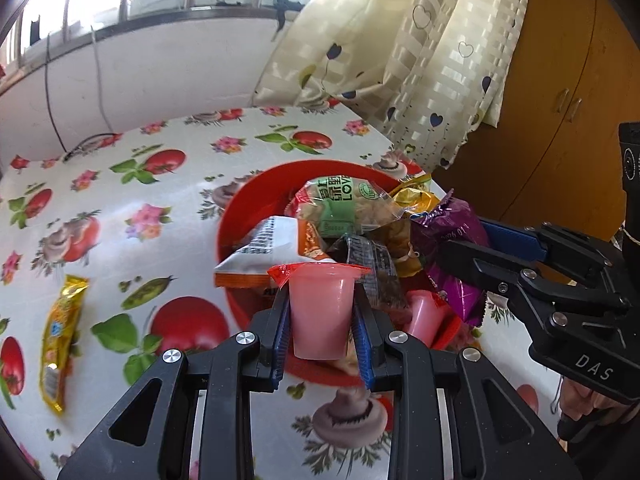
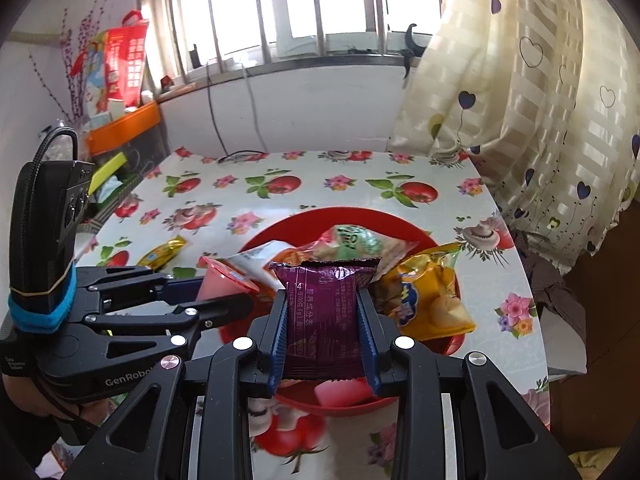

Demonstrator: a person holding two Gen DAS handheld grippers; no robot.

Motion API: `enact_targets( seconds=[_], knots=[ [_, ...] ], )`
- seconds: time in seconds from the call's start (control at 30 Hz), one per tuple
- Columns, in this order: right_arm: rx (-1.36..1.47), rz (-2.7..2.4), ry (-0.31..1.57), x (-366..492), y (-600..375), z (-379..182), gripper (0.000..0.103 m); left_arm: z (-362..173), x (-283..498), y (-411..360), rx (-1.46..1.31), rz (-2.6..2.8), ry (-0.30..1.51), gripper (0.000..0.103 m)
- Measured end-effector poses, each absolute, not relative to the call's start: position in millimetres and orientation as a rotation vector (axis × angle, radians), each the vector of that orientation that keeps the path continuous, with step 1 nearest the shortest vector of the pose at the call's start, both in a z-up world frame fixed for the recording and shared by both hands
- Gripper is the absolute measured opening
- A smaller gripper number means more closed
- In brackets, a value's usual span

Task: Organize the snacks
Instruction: 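Carry the pink cup and purple bag together over the red basket, then open both tools to drop the pink cup and purple bag into the basket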

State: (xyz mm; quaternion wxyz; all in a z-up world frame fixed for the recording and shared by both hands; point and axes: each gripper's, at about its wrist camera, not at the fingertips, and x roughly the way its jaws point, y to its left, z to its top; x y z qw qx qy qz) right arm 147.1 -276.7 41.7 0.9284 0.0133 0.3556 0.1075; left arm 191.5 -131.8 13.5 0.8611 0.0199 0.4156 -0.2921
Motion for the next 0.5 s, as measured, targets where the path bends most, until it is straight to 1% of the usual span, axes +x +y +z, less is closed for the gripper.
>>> enact_targets(
  seconds=[0.17,0.5],
  knots=[
    [0.026,0.212,0.747,161.3,-282.2,34.7,0.029,3.8,206.5,-143.0,0.044,-0.626,0.897,0.029],
    [0.026,0.205,0.775,188.8,-285.4,25.0,0.029,4.1,223.3,-151.8,0.072,-0.613,0.87,0.03]
  ],
)
